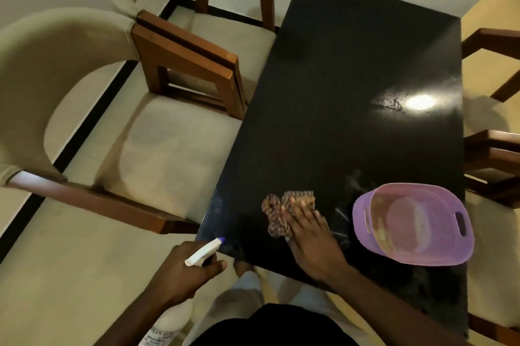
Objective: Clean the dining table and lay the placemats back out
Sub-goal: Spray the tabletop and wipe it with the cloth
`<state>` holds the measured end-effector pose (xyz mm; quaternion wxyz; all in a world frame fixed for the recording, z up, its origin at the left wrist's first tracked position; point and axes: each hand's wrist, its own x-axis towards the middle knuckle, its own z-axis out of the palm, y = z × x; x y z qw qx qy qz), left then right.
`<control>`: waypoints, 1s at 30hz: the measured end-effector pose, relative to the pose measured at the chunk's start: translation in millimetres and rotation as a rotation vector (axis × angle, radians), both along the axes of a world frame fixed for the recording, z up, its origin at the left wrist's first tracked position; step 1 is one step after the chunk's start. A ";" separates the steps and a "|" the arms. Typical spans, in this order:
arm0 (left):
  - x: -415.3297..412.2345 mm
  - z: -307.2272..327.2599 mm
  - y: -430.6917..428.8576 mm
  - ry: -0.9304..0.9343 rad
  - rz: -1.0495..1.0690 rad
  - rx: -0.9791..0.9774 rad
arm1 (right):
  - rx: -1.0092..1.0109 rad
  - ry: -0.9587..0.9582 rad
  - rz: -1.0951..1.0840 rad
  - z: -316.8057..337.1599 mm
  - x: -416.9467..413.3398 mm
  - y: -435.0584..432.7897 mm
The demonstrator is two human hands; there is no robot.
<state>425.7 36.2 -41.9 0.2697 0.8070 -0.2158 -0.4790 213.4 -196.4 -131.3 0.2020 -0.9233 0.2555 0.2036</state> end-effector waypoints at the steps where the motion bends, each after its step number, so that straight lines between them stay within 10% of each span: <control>1: -0.6 1.0 1.5 -0.003 0.004 -0.005 | -0.018 0.004 -0.030 -1.4 20.9 -3.9; 9: -1.7 0.1 16.8 -0.009 0.129 -0.017 | 0.032 -0.035 0.222 -7.7 141.9 32.0; 18: -5.1 0.6 19.1 -0.014 0.226 -0.044 | 0.097 -0.065 0.686 -12.9 78.7 88.3; 30: 1.5 -7.2 7.6 -0.064 0.165 -0.084 | 0.262 -0.023 0.356 22.3 -50.0 36.1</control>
